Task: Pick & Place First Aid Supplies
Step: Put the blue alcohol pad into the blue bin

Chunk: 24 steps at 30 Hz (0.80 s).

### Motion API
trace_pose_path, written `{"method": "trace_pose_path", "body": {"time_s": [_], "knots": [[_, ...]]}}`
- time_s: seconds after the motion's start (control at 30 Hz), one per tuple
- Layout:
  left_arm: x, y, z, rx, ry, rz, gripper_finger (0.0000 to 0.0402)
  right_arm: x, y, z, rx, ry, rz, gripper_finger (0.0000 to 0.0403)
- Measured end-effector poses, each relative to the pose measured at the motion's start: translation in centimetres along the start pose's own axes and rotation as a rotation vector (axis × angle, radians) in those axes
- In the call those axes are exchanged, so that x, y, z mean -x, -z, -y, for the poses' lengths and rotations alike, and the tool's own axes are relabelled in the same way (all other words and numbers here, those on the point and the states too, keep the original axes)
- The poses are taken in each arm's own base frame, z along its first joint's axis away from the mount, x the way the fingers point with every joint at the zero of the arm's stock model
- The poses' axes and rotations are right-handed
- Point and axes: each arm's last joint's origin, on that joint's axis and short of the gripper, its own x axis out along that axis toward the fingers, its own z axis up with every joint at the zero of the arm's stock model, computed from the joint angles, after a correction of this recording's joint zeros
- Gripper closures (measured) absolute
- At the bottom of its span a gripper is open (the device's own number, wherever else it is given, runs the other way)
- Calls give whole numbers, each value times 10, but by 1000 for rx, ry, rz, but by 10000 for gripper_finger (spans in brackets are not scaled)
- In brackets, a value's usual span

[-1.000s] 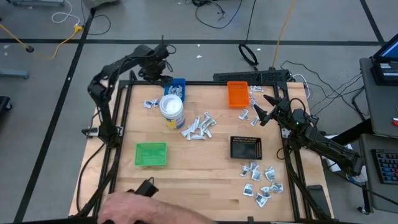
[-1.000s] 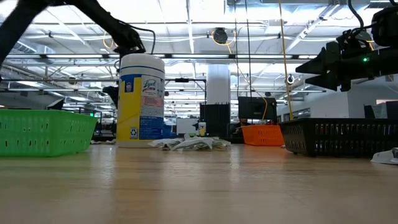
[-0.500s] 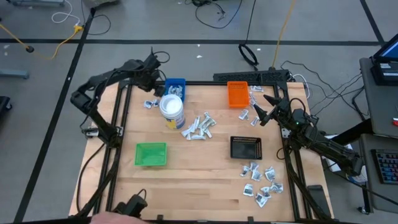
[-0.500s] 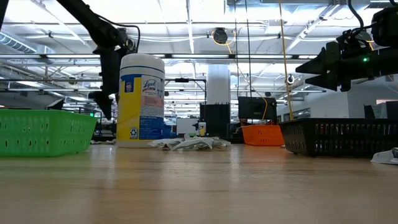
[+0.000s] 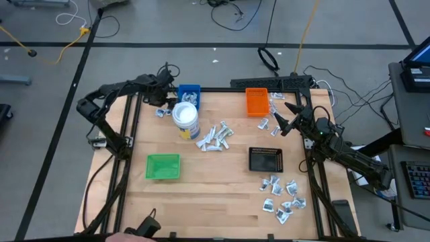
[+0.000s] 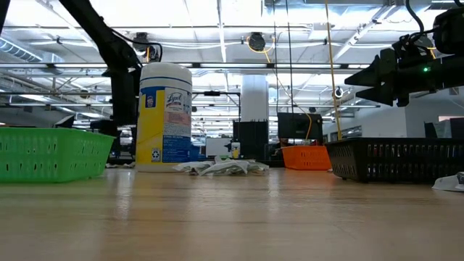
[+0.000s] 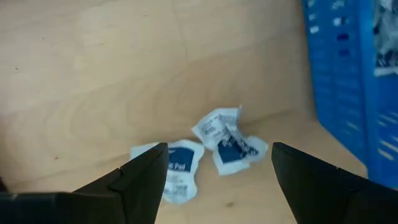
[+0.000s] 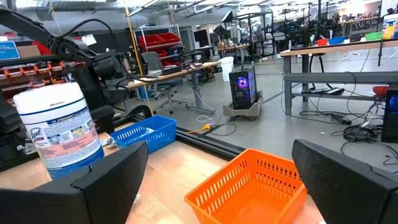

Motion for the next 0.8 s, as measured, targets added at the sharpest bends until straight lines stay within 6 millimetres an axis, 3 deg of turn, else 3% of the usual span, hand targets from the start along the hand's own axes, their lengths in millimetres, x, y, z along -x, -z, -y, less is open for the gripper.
{"method": "trace_pose_path", "body": {"time_s": [0.57,0.8], "knots": [[-17,5,-4,-58,-58,85,133,0,0,0,0,0,0,9],[-21,4,-5,-71,-58,77,175,0,0,0,0,0,0,9]]}}
